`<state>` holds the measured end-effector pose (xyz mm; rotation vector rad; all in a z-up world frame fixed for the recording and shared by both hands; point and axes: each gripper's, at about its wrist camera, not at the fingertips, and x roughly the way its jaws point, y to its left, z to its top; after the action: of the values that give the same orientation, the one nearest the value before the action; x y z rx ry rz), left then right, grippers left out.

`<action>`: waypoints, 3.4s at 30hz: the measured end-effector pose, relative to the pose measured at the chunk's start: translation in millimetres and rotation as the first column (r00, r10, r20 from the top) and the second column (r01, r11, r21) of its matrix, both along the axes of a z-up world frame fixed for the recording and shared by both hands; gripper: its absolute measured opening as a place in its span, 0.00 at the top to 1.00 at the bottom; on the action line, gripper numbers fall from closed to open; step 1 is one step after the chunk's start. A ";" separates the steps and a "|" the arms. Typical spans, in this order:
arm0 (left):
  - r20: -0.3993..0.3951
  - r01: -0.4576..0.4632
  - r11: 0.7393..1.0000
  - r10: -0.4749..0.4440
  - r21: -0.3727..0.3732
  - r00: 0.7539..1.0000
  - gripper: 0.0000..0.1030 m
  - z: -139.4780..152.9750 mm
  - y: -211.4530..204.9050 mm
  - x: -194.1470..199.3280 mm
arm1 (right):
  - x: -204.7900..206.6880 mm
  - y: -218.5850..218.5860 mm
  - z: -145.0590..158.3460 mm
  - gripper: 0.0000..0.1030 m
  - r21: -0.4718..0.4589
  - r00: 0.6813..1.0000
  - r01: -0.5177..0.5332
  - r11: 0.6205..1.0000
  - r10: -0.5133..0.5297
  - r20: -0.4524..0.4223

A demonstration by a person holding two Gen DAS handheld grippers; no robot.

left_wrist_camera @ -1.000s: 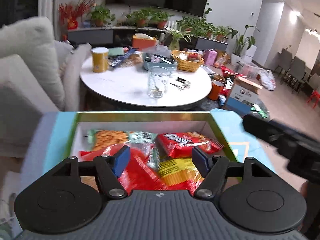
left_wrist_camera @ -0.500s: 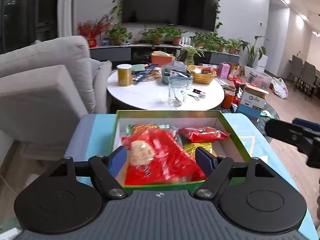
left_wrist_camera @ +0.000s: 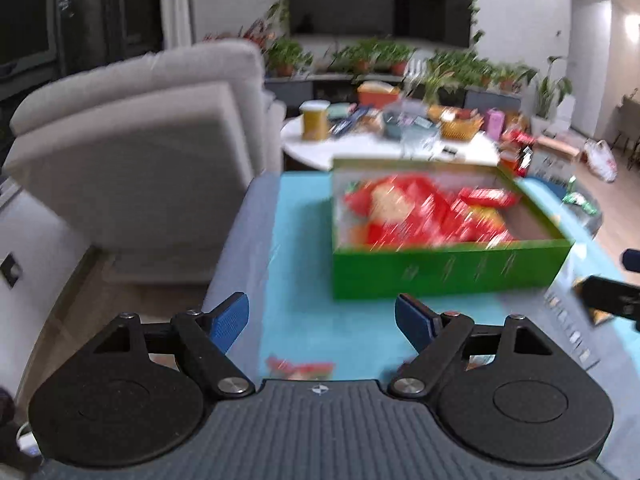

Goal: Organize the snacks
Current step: 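Withdraw the left tool from the box toward the remaining snacks, then grasp the clear bread-stick bag with red top using the left gripper, then carry the bread-stick bag into the green box and open the left gripper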

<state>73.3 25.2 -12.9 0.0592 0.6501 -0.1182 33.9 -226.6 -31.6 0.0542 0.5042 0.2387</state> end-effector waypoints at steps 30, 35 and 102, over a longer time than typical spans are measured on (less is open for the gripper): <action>-0.210 0.002 1.000 -0.007 -0.020 0.978 0.47 -62.6 27.0 -7.3 | -37.5 18.1 -69.9 0.23 -0.286 0.956 -0.232 0.930 0.163 -0.245; -0.215 0.001 1.000 -0.007 -0.029 0.977 0.47 -63.6 28.8 -6.7 | -28.3 22.8 -70.0 0.23 -0.284 0.954 -0.251 0.925 0.187 -0.233; -0.063 0.222 0.968 -0.230 -0.120 0.971 0.65 8.0 -67.9 32.6 | 122.9 -49.6 -6.0 0.43 0.131 0.939 0.332 0.934 -0.315 -0.134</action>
<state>105.9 -42.7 -4.9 0.0199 0.7107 -0.3791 156.9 -276.3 -37.6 0.2990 0.5791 -0.0514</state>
